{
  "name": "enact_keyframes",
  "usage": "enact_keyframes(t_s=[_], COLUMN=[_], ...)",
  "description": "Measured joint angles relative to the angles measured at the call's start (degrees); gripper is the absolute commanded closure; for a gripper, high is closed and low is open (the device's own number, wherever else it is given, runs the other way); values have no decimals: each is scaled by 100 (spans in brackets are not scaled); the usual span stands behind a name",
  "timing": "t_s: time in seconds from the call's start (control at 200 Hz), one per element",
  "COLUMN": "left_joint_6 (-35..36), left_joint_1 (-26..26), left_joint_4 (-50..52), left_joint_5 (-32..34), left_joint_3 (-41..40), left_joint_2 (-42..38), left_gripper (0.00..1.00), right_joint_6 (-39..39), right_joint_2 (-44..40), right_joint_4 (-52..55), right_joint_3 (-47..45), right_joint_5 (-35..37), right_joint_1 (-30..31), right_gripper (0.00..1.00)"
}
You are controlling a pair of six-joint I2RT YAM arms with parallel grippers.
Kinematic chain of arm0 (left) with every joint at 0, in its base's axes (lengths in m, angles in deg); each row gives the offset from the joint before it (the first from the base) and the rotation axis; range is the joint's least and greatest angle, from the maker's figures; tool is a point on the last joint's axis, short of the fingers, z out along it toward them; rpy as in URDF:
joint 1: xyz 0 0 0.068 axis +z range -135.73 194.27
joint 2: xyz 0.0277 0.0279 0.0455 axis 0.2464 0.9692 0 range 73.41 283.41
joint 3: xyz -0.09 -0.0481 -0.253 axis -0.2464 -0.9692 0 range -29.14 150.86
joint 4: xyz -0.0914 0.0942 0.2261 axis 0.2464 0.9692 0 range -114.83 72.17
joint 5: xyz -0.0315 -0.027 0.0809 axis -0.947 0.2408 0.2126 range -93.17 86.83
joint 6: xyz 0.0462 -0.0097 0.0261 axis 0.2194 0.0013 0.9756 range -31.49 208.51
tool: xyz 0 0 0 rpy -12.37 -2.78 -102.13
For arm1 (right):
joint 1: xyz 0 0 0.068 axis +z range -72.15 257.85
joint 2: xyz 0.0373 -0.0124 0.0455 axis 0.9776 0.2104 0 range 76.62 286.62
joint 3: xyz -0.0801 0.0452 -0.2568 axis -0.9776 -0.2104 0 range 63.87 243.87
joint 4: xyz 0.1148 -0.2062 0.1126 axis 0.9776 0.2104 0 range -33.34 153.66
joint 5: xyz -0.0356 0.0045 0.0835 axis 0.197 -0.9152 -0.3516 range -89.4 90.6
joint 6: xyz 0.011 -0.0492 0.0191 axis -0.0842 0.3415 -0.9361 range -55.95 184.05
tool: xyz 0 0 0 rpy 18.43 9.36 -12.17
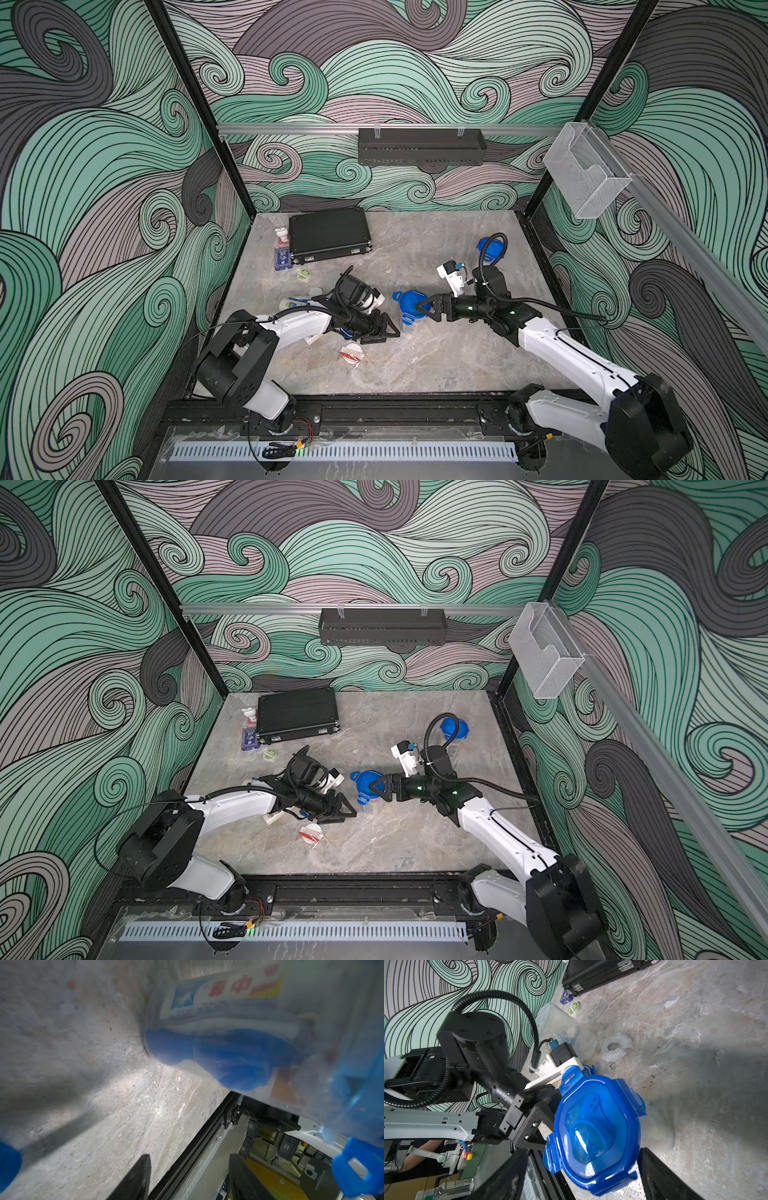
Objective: Take out toiletry kits
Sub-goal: Adjust the container at the center of the board.
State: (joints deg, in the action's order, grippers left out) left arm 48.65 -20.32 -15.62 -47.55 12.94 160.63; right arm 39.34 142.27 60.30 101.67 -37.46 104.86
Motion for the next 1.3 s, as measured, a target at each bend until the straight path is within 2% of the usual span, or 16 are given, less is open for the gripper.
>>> enact_keyframes(t_s=[0.29,0.535,0.856,1.301], left_joint_6=[9,170,330,350], left_joint_1=[-9,-9,96,256], left_joint_4=[-120,289,793,890], left_joint_5=[-31,22,308,531], left_joint_3=[428,721,750,844], left_joint_2=[236,483,437,396], left_gripper=[34,34,32,30], right_joint_6=[0,-2,-46,-103], right_joint_2=[-46,-291,-407,-424], right_joint_4=[63,195,101,0], right_joint_3=[-4,-120,-195,-350], right_joint_5=[-26,83,94,66], right_joint_1=[236,385,693,846], right_gripper=[15,15,14,13])
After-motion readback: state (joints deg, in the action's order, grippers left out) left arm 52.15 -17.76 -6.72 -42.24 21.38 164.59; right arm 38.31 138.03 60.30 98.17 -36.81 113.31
